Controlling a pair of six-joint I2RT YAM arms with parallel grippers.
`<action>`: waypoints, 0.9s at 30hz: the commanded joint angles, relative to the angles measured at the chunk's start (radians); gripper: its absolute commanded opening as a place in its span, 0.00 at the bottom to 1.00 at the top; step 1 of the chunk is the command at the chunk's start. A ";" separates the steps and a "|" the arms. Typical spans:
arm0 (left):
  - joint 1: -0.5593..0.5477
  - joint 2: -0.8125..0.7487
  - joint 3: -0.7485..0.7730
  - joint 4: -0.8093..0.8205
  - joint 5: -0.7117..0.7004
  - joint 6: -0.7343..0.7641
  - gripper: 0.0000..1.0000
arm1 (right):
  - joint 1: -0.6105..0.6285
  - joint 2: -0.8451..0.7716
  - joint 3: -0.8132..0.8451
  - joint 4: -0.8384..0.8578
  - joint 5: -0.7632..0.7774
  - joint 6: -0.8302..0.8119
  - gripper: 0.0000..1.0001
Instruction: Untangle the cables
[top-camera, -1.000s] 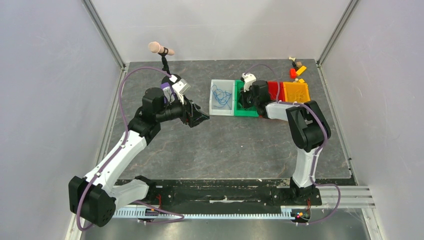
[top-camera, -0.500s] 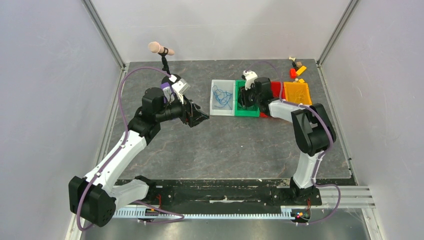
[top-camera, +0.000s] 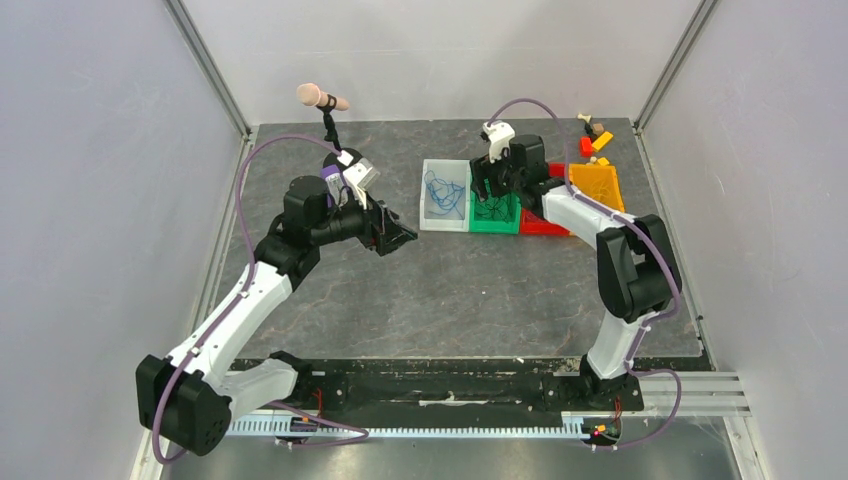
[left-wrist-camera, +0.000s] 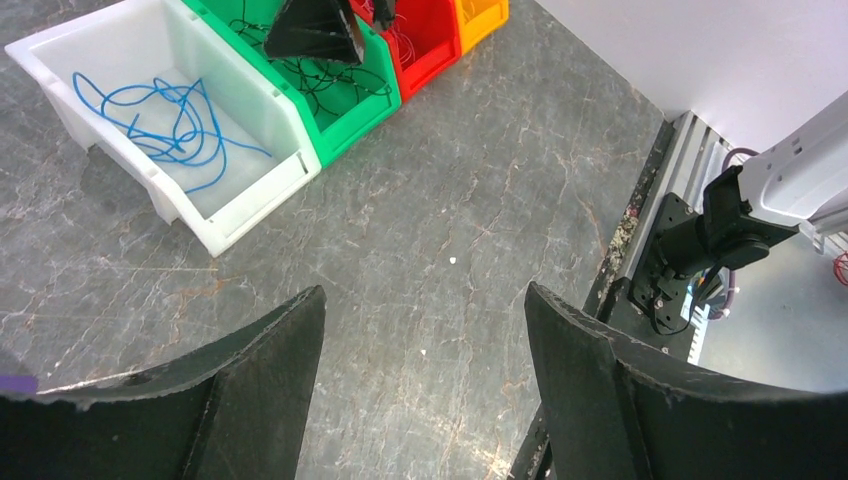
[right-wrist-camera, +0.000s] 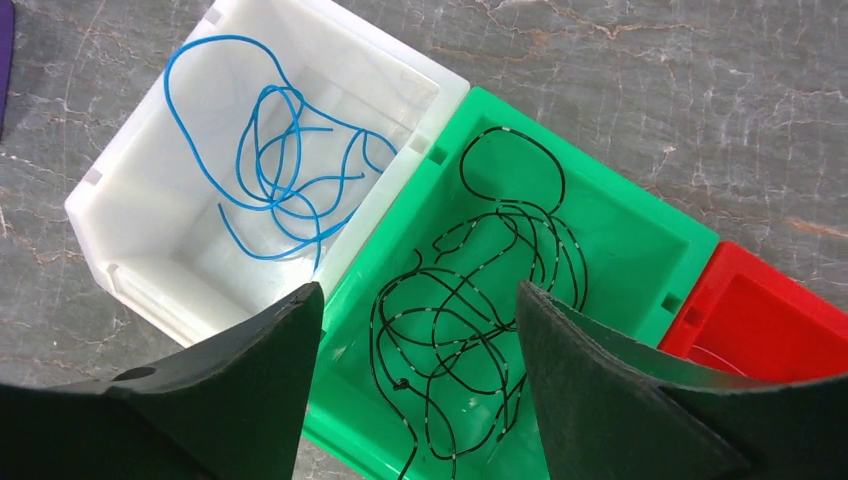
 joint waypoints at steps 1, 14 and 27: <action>0.007 -0.026 0.051 -0.032 -0.032 0.036 0.80 | 0.002 -0.077 0.094 -0.045 -0.019 -0.025 0.74; 0.029 -0.059 0.081 -0.173 -0.081 0.084 0.80 | 0.001 -0.198 0.176 -0.576 -0.093 -0.253 0.56; 0.030 -0.072 0.059 -0.130 -0.065 0.056 0.80 | 0.002 -0.133 0.107 -0.639 -0.049 -0.277 0.49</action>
